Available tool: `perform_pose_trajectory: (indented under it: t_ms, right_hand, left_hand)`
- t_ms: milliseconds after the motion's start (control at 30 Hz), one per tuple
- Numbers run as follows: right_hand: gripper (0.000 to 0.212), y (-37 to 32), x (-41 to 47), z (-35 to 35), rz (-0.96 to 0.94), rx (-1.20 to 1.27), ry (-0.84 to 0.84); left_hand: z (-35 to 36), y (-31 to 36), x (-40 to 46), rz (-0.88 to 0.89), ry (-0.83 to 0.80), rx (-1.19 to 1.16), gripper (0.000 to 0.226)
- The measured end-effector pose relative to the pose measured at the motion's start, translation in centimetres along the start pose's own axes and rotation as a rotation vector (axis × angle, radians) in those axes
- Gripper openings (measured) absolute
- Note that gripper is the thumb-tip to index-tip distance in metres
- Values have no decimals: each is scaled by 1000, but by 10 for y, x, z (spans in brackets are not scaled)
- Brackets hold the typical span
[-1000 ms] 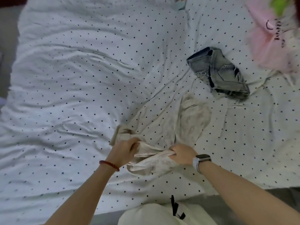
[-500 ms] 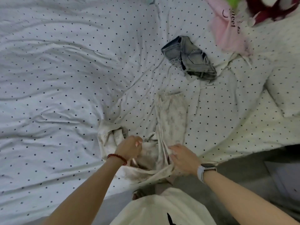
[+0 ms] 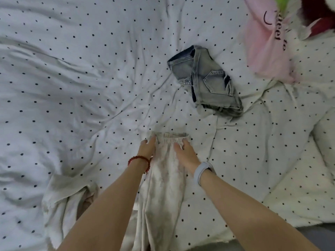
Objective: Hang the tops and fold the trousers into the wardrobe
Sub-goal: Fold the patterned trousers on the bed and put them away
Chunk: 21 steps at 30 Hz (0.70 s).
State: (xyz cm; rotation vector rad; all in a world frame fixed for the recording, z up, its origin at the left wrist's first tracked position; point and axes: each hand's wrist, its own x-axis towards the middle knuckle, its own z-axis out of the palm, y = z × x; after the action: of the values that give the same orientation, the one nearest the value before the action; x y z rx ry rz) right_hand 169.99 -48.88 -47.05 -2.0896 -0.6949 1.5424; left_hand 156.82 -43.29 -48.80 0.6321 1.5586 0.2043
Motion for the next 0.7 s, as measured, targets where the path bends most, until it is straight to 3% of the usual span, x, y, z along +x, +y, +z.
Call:
perform_pose_trajectory:
  t_ms: [67, 167, 300, 400, 433, 533, 700]
  right_hand:
    - [72, -4, 6, 2, 26, 53, -83]
    - [97, -9, 8, 5, 81, 304, -145]
    - [79, -28, 4, 7, 17, 399, -205]
    - [23, -61, -23, 16, -64, 361, -271]
    - [21, -71, -33, 23, -83, 324, -282]
    - [25, -103, -71, 44, -205, 132, -271]
    - [32, -153, -182, 104, -552, -112, -413]
  left_hand:
    - [7, 5, 6, 2, -43, 12, 67]
    - [11, 12, -1, 45, -95, 51, 61]
    - [-2, 22, -25, 106, -120, -121, 53]
    - [-33, 29, -57, 161, -129, -303, 48]
    - [-47, 29, -72, 210, -117, -336, 48]
    - [-89, 30, -117, 308, 55, -360, 43]
    - [-196, -5, -227, 464, 433, -562, 56]
